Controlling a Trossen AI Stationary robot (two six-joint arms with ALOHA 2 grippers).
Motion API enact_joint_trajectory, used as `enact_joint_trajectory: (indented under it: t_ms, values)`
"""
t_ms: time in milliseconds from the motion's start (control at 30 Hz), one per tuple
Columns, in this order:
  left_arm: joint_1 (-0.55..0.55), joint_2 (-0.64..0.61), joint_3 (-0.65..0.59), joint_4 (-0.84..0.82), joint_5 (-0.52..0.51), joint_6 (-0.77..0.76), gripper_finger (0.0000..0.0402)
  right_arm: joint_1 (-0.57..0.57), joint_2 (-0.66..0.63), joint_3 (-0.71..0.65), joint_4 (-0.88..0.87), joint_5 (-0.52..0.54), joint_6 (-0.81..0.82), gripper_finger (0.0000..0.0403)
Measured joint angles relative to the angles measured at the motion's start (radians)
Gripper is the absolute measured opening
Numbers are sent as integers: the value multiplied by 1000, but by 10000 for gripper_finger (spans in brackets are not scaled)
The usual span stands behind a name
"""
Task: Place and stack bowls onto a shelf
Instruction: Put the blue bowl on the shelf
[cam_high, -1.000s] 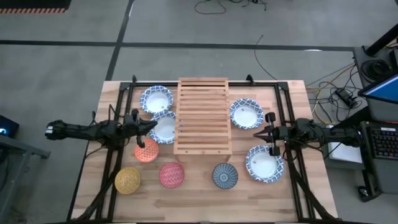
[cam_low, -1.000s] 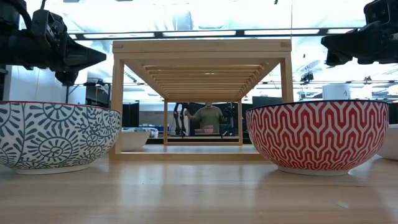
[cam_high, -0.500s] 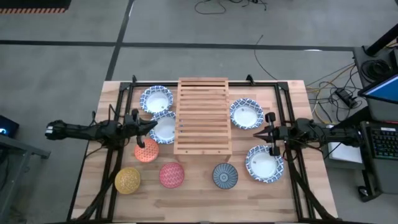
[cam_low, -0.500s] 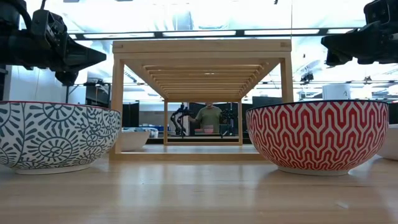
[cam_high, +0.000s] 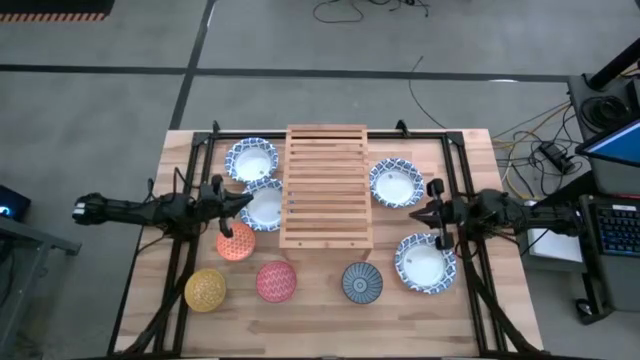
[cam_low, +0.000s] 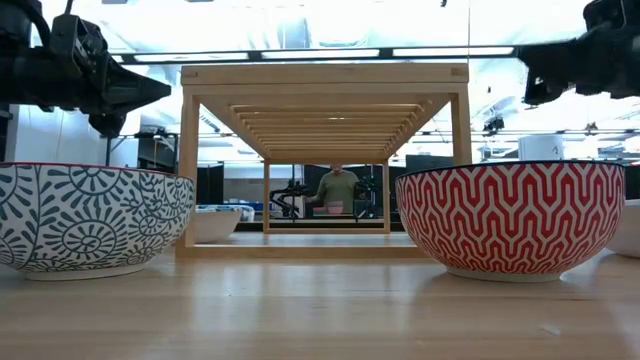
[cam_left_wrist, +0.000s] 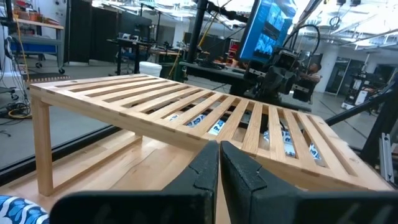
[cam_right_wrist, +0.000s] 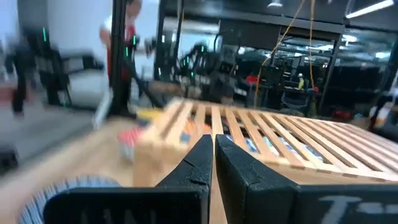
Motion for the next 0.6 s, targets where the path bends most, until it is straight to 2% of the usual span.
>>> enact_joint_trajectory:
  t_ms: [133, 233, 300, 433, 600]
  values:
    - [0, 1, 0, 81, 0, -13, 0, 0, 19, 0, 116, 87, 155, 9]
    - [0, 0, 0, 156, -1, -64, 0, 0, 57, 4, 190, 91, 202, 9]
    - [1, 0, 0, 189, -1, -46, 0, 0, 92, 32, 181, 106, 233, 9]
    - [1, 0, 0, 230, -43, 43, 0, 1, 187, 137, 184, 106, 270, 9]
    - [1, 0, 0, 230, -43, 48, 0, 21, 354, 320, 139, 100, 310, 9]
